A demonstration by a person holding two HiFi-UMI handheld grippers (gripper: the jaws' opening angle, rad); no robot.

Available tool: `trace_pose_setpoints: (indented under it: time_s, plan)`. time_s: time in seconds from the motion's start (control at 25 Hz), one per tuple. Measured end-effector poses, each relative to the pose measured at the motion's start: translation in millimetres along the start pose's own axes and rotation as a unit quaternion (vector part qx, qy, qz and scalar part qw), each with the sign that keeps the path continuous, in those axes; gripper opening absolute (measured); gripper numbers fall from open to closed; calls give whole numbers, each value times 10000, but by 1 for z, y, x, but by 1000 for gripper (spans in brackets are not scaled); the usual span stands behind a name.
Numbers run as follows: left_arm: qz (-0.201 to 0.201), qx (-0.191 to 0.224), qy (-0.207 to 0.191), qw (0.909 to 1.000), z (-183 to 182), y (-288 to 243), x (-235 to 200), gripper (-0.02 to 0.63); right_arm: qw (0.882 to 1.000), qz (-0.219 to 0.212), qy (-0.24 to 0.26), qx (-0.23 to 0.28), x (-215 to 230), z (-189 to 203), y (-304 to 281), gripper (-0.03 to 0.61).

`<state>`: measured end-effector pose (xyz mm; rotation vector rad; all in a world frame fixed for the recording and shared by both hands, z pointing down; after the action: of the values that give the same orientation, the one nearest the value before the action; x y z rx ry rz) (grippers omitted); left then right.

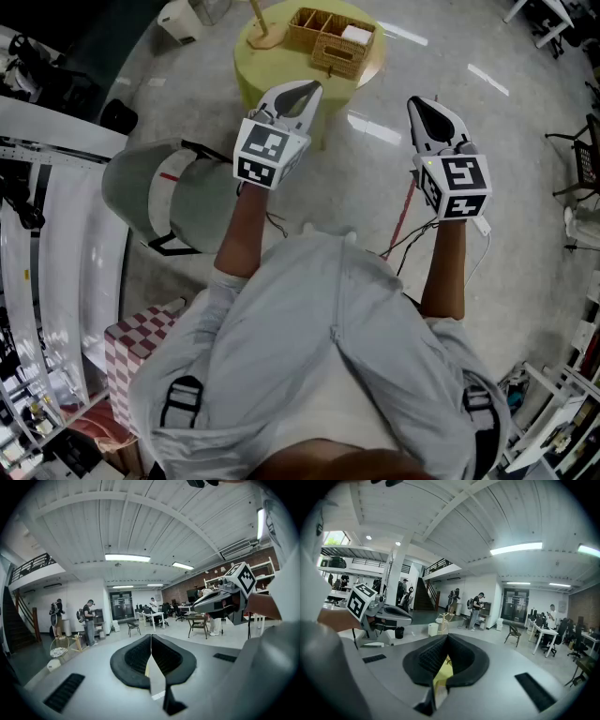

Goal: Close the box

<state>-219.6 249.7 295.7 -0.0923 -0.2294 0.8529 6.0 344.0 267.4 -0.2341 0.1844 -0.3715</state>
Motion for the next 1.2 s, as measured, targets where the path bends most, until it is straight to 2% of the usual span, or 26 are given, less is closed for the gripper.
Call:
trace_pose_setpoints:
  time_s: [0.24,0.64,0.92,1.2]
  plan:
    - [4,-84,-17,10000,1,-6,19,31,9998,-33,-140,115,15,7,12,23]
    - [-329,-303,-47,9990,11,-10,49,31,9992,-339,-204,54,42,35,17,23]
    - [-526,-462,77,9975,23,-24,42,31,9982,-545,-243,93,56,41,1,23]
    - [-511,-547,191,9970,37,-70,14,31,9974,-631,-357,41,82,46,-39,23]
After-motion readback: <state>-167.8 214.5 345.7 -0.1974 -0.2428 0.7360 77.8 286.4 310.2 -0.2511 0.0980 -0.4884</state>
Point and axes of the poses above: the fingertips, and each gripper's own axes: y backward along the fingers, x to its right, z out of its underside, the point moved 9 cm from there along y, backward along the fingers, and after that the axes turned 6 degrees about -z, right-handed, at the moved point
